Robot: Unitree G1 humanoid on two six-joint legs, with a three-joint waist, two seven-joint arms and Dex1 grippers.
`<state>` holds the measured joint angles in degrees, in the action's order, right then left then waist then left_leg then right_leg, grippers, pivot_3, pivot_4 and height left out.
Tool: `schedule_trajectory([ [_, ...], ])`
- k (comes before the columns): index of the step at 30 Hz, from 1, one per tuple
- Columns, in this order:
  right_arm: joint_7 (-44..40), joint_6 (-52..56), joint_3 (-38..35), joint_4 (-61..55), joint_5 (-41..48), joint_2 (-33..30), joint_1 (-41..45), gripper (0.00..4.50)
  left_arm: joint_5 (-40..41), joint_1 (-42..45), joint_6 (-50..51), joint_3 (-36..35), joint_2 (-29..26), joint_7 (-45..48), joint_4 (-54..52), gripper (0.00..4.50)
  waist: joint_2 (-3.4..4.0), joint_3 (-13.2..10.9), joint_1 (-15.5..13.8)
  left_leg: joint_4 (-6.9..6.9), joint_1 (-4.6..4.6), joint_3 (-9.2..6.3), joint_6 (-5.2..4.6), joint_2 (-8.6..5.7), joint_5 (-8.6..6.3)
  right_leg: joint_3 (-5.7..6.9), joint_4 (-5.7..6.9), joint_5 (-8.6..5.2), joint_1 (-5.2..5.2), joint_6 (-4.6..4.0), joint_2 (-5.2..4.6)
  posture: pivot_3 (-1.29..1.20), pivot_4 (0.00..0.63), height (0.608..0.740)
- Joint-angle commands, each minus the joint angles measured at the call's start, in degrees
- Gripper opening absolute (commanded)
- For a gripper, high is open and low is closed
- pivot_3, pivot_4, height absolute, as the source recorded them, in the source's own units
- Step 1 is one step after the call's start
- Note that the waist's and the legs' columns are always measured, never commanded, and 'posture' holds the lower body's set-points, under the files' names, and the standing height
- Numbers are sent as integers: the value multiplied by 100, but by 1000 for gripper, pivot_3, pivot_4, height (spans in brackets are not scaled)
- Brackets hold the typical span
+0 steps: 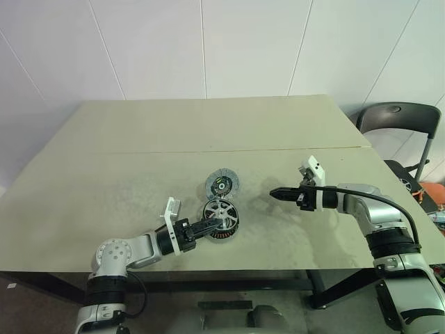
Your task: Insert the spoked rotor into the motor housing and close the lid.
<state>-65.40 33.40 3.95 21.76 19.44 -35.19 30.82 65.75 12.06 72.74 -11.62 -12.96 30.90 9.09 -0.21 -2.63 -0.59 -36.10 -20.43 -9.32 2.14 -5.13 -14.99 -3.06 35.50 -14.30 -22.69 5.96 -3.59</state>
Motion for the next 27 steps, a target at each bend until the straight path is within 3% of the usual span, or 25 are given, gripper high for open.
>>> schedule_trajectory([
  [1, 12, -18, -140, -174, 97, 49, 69, 0, -151, 76, -54, -40, 33, -7, 161, 424, 0, 0, -1, -1, 1, 0, 0, 0, 0, 0, 0, 0, 1, 0, 0, 0, 0, 740],
  [9, 48, -43, -152, -142, 78, 66, 66, 0, -311, 107, 30, 7, -3, -16, 158, 424, 1, 1, -7, -3, 3, -1, 0, 0, 0, 0, 1, 1, 3, 1, 0, 0, 0, 740],
  [16, 83, -35, -162, -159, 93, 78, 43, 0, -578, 232, 20, 144, -295, 37, -7, 2653, 5, 4, -11, -6, 11, 0, 1, -1, 1, 2, 2, -1, 14, 1, 0, 0, 0, 740],
  [19, 85, -42, -164, -149, 93, 74, 43, 0, -878, 285, -148, 453, -698, 258, -393, 3540, 4, 5, -4, -8, 12, 0, 2, 0, 1, 3, 3, -12, 16, 18, 0, 0, 0, 740],
  [27, 87, -55, -134, -120, 85, 140, 65, 0, -1670, 487, -1004, 1168, -1997, 1000, -1926, 3540, 9, 0, 158, 14, 4, 9, 4, 6, 2, -9, 7, 0, -9, -3, 3, 0, 0, 740],
])
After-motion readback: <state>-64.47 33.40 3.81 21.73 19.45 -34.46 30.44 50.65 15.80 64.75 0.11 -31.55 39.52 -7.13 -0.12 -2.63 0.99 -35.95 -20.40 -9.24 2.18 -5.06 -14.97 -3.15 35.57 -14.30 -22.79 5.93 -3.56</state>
